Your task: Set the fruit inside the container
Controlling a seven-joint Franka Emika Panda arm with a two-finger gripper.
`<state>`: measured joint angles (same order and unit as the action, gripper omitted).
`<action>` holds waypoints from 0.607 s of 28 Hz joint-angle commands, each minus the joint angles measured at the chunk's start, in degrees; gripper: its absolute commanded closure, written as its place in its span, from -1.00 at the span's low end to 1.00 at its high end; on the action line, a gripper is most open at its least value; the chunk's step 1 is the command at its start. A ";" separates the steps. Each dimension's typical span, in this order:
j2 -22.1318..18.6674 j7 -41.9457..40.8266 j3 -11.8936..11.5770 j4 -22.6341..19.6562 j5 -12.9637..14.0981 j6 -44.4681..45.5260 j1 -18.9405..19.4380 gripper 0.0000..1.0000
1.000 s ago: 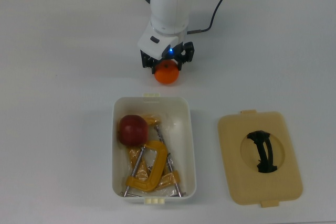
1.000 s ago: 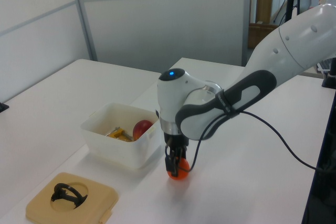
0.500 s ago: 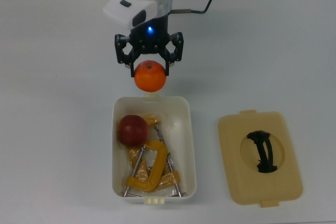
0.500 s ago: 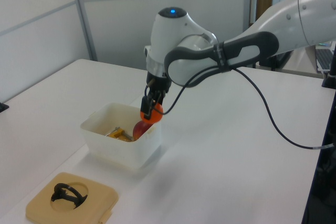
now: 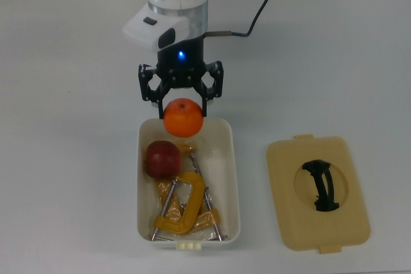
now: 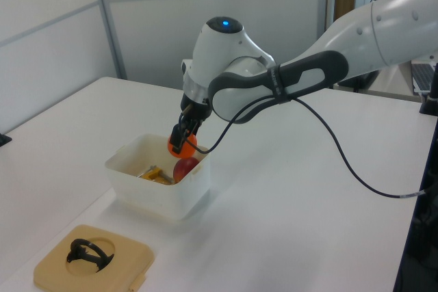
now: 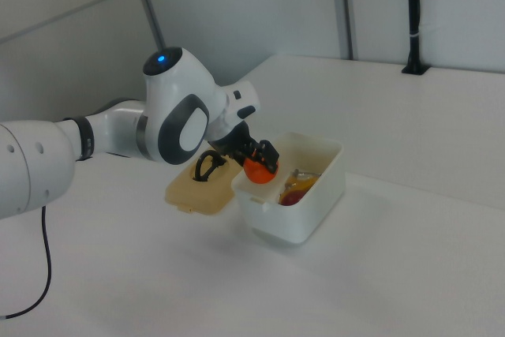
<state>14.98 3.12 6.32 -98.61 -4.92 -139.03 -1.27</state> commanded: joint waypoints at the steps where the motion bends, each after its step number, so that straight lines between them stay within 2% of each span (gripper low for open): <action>1: 0.40 1.36 -0.43 0.96 -1.05 -0.72 0.39 -1.00; 7: -2.50 1.36 -1.31 0.79 -0.53 0.68 0.31 -1.00; 11: -4.60 1.27 -1.40 0.79 -0.44 6.12 0.31 -1.00; 15: -8.21 1.01 -1.40 0.00 -0.35 16.48 0.31 -1.00; 17: -10.49 0.83 -1.31 -0.79 -0.35 25.18 0.48 -1.00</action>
<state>9.70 3.15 5.36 -97.04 -4.94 -126.28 -1.30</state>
